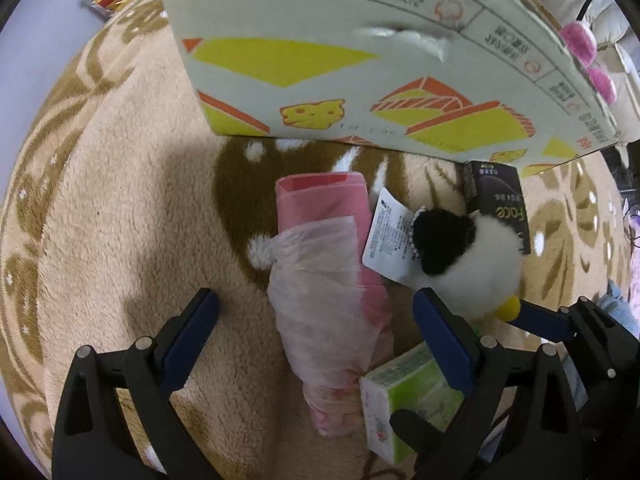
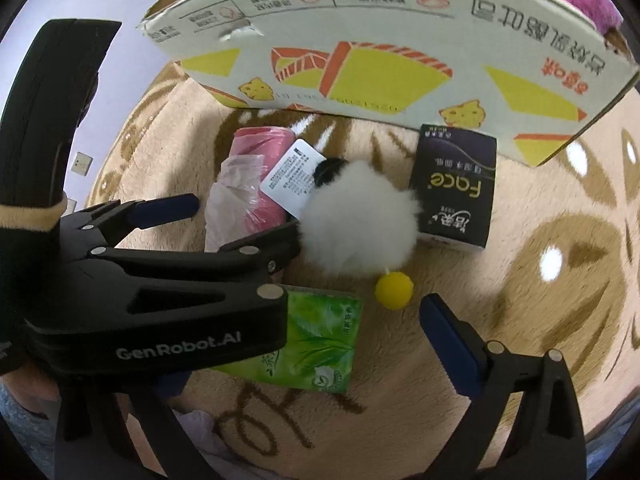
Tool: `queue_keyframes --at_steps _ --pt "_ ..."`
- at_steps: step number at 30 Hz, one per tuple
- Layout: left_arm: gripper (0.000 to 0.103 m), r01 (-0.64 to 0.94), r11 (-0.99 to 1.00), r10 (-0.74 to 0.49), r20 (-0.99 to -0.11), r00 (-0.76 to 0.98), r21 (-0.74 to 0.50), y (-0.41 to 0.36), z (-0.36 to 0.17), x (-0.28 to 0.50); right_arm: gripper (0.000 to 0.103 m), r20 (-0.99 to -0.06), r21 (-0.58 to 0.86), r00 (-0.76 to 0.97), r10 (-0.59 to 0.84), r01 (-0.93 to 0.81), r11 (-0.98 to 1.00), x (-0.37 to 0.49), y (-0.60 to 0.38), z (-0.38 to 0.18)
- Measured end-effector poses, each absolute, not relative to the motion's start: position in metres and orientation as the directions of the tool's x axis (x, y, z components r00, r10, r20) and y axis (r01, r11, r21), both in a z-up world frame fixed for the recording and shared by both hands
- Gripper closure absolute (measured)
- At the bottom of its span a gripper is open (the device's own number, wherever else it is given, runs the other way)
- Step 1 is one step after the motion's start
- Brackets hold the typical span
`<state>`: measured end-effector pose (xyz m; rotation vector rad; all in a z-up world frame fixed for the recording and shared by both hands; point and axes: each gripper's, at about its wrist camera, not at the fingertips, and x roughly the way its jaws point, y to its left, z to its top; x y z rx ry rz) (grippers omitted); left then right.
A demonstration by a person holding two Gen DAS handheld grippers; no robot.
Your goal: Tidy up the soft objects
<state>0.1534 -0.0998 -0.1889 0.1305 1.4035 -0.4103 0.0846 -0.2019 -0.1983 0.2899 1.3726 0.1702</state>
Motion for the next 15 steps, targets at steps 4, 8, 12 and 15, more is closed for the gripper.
queue_keyframes --at_steps 4,8,12,15 --pt "0.013 0.381 0.921 -0.139 -0.982 0.124 -0.082 -0.111 -0.195 0.149 0.0 -0.936 0.317 0.178 0.303 0.056 0.947 0.084 -0.203 -0.201" --pt "0.014 0.381 0.923 -0.119 -0.984 0.13 -0.061 -0.119 -0.198 0.147 0.001 -0.932 0.322 0.184 0.312 0.029 0.946 0.083 -0.199 -0.197" --pt "0.021 0.355 0.932 -0.125 -0.984 0.128 -0.072 -0.114 -0.197 0.148 0.006 -0.928 0.332 0.182 0.324 0.014 0.943 0.08 -0.191 -0.197" --pt "0.028 0.348 0.936 -0.112 -0.985 0.134 -0.06 -0.108 -0.195 0.149 0.017 -0.928 0.341 0.161 0.335 0.01 0.94 0.081 -0.188 -0.201"
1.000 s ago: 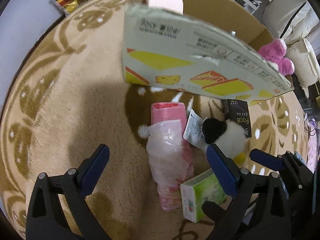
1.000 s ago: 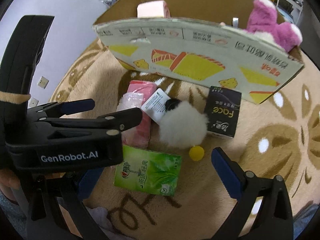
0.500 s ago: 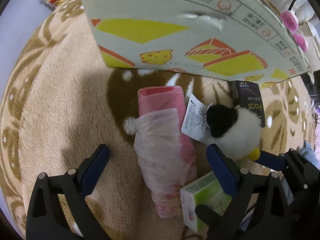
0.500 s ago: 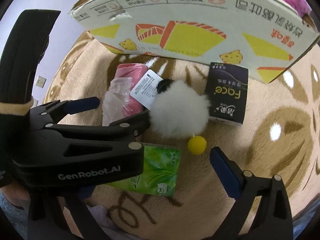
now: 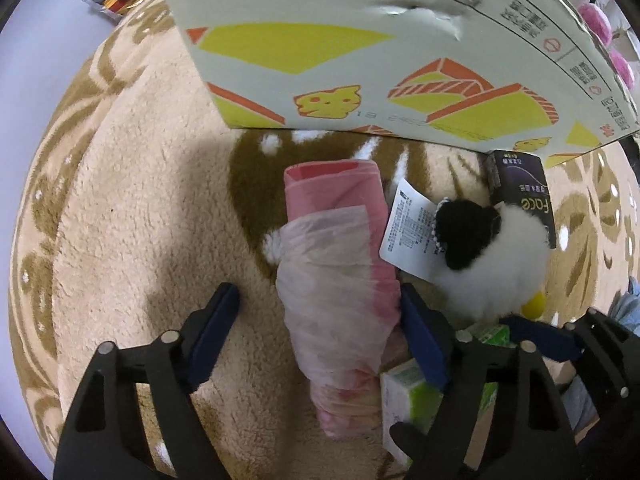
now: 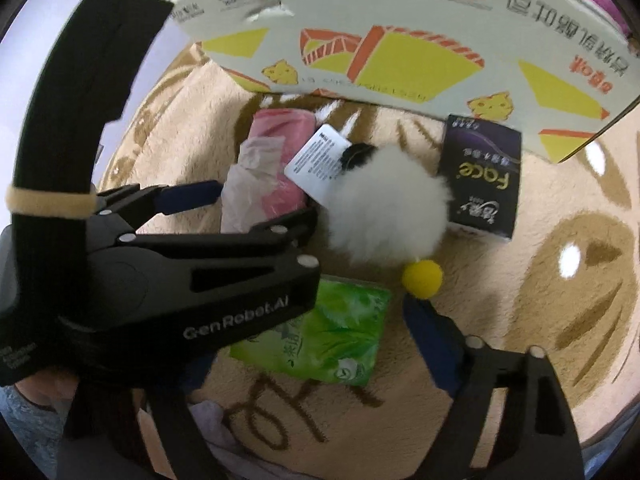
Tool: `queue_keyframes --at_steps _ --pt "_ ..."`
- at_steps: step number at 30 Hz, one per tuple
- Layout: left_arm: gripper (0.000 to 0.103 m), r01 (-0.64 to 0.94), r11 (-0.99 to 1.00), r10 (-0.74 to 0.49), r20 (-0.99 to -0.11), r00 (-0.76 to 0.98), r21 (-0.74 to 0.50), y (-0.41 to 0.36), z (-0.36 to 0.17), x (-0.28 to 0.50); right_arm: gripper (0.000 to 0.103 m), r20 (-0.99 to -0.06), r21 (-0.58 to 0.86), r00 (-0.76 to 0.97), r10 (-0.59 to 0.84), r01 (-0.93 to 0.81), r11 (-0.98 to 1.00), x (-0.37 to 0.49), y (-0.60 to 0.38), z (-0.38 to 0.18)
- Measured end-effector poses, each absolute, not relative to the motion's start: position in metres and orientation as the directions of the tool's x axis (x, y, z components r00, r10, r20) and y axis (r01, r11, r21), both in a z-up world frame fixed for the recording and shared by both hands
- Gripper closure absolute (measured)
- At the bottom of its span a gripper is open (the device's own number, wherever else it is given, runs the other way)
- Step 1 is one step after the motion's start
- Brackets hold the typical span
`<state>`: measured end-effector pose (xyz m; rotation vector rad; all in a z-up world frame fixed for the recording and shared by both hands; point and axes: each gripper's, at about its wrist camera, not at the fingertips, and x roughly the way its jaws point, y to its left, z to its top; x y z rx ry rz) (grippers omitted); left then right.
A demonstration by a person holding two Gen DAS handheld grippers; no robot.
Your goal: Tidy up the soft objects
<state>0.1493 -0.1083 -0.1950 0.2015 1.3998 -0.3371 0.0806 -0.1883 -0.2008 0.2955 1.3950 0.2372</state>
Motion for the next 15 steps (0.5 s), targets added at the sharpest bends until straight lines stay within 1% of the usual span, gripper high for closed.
queue_keyframes --at_steps 1,2,4,5,7,10,11,13,15 --pt "0.033 0.345 0.937 -0.105 -0.985 0.139 -0.051 -0.108 -0.195 0.149 0.02 -0.925 0.351 0.158 0.345 0.013 0.936 0.081 -0.188 -0.202" --pt "0.035 0.34 0.939 -0.1 -0.985 0.144 -0.046 -0.106 -0.195 0.148 0.024 -0.923 0.357 0.156 0.351 0.011 0.934 0.081 -0.187 -0.203" --pt "0.045 0.325 0.944 -0.101 -0.983 0.152 -0.047 -0.098 -0.194 0.147 0.024 -0.93 0.335 0.158 0.331 0.0 0.942 0.082 -0.184 -0.203" --pt "0.048 0.316 0.948 -0.104 -0.983 0.154 -0.051 -0.095 -0.193 0.147 0.024 -0.934 0.322 0.159 0.319 -0.008 0.947 0.082 -0.183 -0.202" --pt "0.061 0.296 0.953 -0.108 -0.981 0.162 -0.056 -0.083 -0.192 0.149 0.025 -0.94 0.298 0.167 0.296 -0.018 0.955 0.081 -0.182 -0.201" --pt "0.071 0.268 0.96 -0.131 -0.976 0.174 -0.08 -0.066 -0.188 0.148 0.025 -0.947 0.266 0.18 0.267 -0.03 0.964 0.078 -0.185 -0.197" --pt "0.073 0.258 0.962 -0.136 -0.974 0.181 -0.086 -0.062 -0.187 0.147 0.025 -0.949 0.249 0.19 0.251 -0.036 0.968 0.077 -0.186 -0.195" --pt "0.081 0.253 0.963 -0.146 -0.97 0.197 -0.094 -0.056 -0.183 0.143 0.026 -0.951 0.227 0.207 0.23 -0.041 0.973 0.075 -0.187 -0.19" --pt "0.084 0.268 0.961 -0.133 -0.964 0.23 -0.069 -0.055 -0.177 0.135 0.026 -0.95 0.213 0.228 0.215 -0.036 0.976 0.074 -0.192 -0.184"
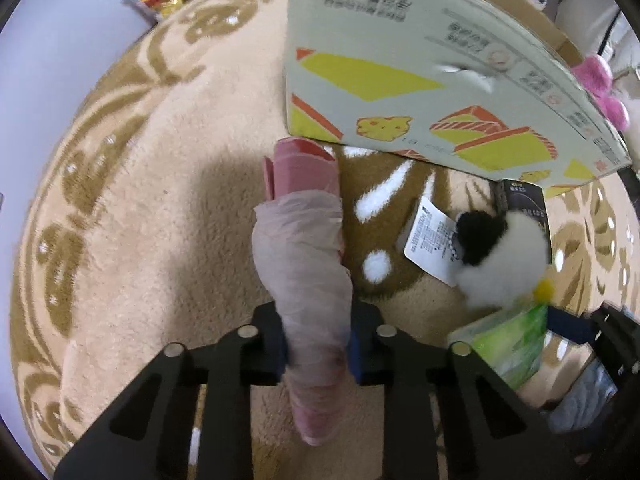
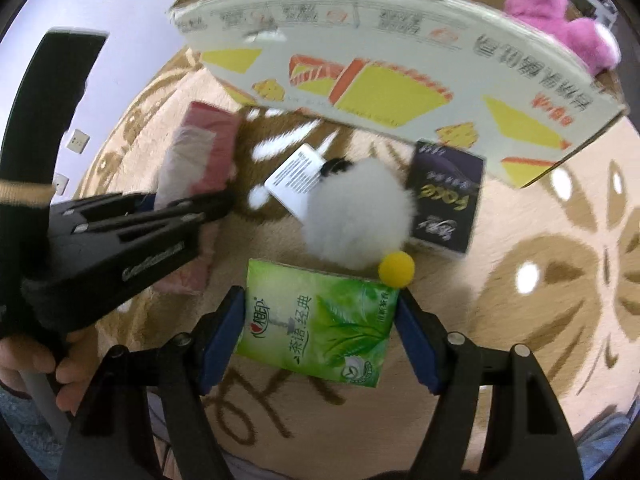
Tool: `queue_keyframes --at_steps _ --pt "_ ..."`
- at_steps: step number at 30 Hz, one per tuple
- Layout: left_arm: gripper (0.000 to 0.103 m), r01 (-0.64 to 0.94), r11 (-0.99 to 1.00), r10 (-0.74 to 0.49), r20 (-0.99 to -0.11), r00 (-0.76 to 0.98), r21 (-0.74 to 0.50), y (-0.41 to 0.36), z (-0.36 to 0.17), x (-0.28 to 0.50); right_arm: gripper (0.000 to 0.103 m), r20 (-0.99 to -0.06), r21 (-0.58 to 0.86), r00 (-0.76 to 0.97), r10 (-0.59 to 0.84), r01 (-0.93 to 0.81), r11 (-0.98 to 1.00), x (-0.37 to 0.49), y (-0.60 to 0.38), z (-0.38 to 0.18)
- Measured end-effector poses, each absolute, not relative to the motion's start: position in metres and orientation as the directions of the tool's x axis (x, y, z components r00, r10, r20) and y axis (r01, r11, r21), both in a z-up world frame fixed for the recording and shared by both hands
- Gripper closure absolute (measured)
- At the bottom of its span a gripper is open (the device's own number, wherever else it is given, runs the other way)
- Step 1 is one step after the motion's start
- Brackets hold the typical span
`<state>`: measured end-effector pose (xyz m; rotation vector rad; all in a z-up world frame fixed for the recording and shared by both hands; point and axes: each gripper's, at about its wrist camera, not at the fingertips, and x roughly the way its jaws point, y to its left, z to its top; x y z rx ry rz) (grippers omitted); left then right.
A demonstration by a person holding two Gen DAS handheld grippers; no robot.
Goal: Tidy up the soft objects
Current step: 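Grasp the pink bagged roll with the left gripper while the right grasps the green tissue pack, then lift the pink roll and green tissue pack with both grippers over the box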
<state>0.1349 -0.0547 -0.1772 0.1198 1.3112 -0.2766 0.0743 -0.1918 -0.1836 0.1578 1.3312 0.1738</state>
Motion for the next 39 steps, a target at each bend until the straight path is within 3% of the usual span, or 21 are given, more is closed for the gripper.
queue_keyframes --at_steps 8,20,31,39 --pt "0.085 0.26 0.965 -0.112 -0.937 0.33 -0.023 -0.048 -0.148 0.1 0.026 -0.919 0.201 0.345 0.193 -0.012 0.979 0.072 -0.214 -0.15" --pt "0.085 0.159 0.987 -0.09 -0.825 0.558 -0.001 -0.044 -0.085 0.082 0.026 -0.851 0.169 0.502 0.151 -0.01 0.986 0.059 -0.233 -0.102" --pt "0.085 0.158 0.987 -0.095 -0.694 0.714 0.028 -0.047 -0.033 0.103 0.026 -0.682 0.114 0.728 0.076 0.003 0.993 0.068 -0.247 -0.041" --pt "0.085 0.213 0.974 -0.117 -0.618 0.778 0.083 -0.077 -0.005 0.126 0.026 -0.627 0.112 0.777 0.06 0.014 0.994 0.088 -0.263 -0.02"
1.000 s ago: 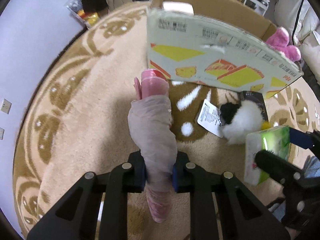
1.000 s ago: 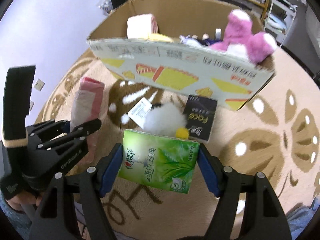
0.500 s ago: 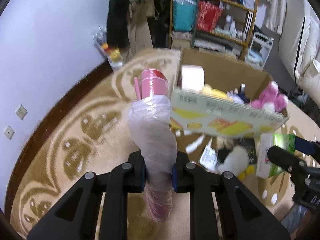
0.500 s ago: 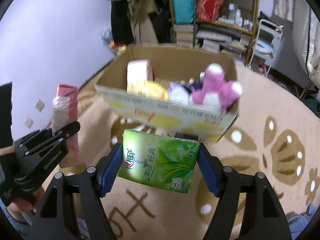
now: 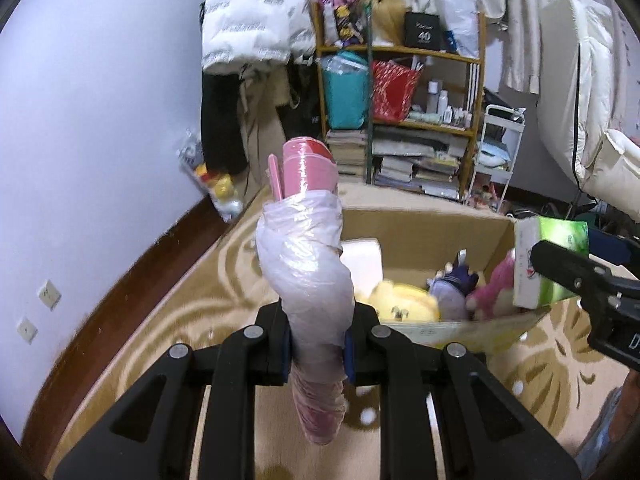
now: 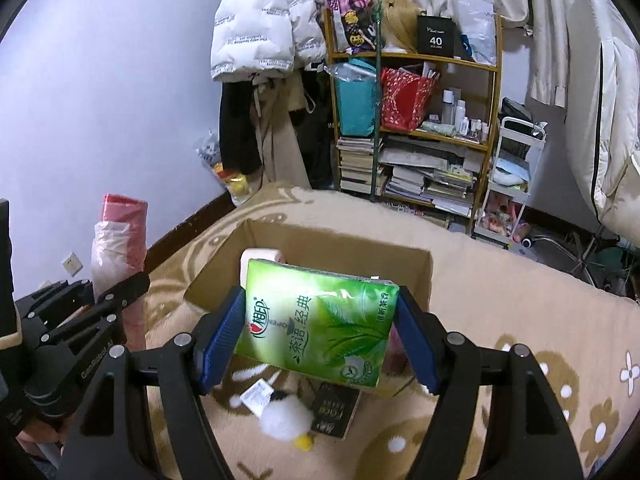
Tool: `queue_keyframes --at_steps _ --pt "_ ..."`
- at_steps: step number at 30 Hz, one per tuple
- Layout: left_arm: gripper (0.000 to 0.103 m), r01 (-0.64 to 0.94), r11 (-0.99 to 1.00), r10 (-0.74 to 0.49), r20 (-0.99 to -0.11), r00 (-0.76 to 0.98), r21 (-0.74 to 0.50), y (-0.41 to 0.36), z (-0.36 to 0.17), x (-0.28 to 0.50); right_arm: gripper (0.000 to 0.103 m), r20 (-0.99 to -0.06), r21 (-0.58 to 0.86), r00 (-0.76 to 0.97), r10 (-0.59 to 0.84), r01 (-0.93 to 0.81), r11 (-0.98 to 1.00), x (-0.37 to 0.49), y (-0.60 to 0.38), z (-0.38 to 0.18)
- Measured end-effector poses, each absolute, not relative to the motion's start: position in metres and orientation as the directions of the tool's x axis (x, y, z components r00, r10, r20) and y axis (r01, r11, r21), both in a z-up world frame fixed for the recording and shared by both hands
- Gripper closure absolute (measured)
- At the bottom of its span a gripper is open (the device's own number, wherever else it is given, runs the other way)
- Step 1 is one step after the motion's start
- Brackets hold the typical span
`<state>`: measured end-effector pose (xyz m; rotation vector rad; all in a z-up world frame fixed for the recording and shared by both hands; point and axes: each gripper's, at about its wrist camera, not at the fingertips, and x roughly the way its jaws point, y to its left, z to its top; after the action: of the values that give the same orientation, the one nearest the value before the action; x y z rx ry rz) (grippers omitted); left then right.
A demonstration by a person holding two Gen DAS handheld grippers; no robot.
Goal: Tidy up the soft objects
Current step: 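Lift the pink roll and green tissue pack with both grippers over the box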
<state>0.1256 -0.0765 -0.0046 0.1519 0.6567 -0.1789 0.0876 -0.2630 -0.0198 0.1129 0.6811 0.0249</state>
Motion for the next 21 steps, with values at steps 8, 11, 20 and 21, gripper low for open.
queue_keyframes --at_steps 8,11,20,21 --pt "0.085 0.265 0.962 -0.166 -0.624 0.763 0.068 -0.101 -0.001 0.158 0.026 -0.609 0.142 0.79 0.068 0.024 0.99 0.109 -0.276 -0.024" --pt "0.085 0.283 0.958 -0.193 -0.652 0.733 0.035 -0.106 -0.008 0.171 0.026 -0.606 0.175 0.789 0.097 0.014 0.984 0.116 -0.279 -0.029" --pt "0.083 0.287 0.958 -0.201 -0.712 0.673 0.001 -0.116 -0.038 0.194 0.025 -0.626 0.203 0.77 0.125 0.006 0.979 0.137 -0.285 -0.046" --pt "0.083 0.288 0.957 -0.2 -0.714 0.671 0.003 -0.116 -0.039 0.194 0.025 -0.629 0.209 0.767 0.125 0.012 0.978 0.138 -0.287 -0.048"
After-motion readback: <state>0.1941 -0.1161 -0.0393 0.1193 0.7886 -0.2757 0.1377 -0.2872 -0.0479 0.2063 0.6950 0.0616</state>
